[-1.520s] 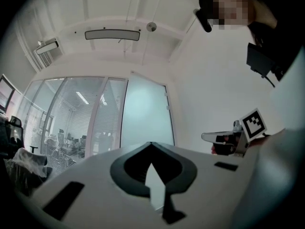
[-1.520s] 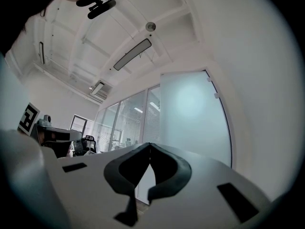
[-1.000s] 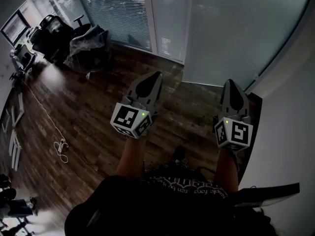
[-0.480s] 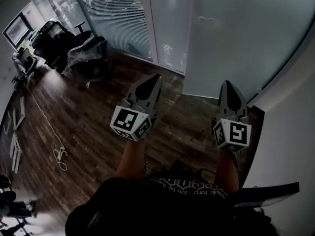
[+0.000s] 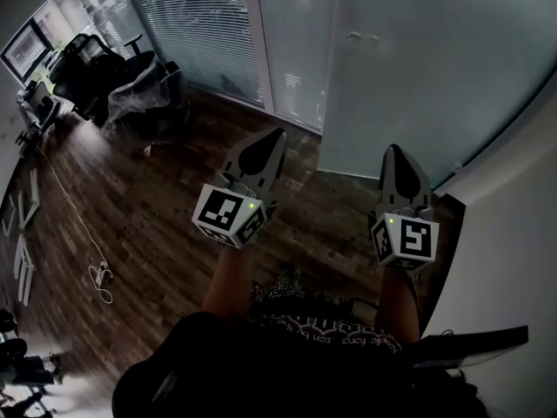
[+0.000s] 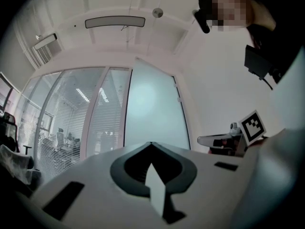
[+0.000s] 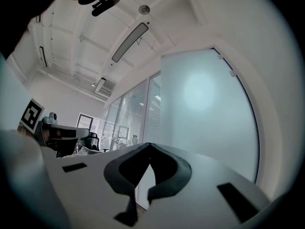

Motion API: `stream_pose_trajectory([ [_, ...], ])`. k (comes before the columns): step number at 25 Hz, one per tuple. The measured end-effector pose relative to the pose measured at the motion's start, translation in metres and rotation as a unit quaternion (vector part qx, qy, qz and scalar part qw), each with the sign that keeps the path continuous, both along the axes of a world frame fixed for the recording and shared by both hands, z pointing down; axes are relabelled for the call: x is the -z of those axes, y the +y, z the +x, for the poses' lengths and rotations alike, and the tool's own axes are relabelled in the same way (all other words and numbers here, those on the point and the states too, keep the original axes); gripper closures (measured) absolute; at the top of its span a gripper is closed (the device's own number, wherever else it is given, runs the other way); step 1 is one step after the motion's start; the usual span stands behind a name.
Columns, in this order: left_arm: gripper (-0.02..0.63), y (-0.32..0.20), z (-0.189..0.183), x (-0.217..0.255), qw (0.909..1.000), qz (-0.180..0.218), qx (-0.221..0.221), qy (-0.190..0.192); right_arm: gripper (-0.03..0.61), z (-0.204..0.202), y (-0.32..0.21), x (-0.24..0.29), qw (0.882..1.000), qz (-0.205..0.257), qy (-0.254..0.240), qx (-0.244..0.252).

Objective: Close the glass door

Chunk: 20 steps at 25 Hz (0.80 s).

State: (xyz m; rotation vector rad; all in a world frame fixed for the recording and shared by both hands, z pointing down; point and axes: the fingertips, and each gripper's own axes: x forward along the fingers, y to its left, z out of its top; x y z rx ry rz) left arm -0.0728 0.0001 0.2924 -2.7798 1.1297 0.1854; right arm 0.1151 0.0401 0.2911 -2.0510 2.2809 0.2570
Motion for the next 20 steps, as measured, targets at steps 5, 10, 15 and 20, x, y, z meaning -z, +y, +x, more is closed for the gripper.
stream_pose_trajectory([
  [5, 0.612, -0.051, 0.002, -0.008, 1.0000, -0.006, -0.007, -0.002, 0.575, 0.006, -0.045, -0.007, 1.000, -0.005, -0.002, -0.008],
  [10, 0.612, -0.113, 0.002, 0.003, 0.9999, 0.001, -0.014, 0.005, 0.575, 0.010, -0.099, -0.001, 1.000, -0.001, 0.000, -0.023],
  [15, 0.612, -0.168, 0.010, 0.011, 0.9996, 0.007, -0.026, 0.004, 0.575, 0.019, -0.151, 0.000, 0.999, -0.005, -0.002, -0.041],
  [20, 0.612, -0.212, 0.009, 0.006, 0.9992, 0.001, -0.039, 0.003, 0.575, 0.017, -0.197, -0.002, 0.999, -0.010, -0.002, -0.050],
])
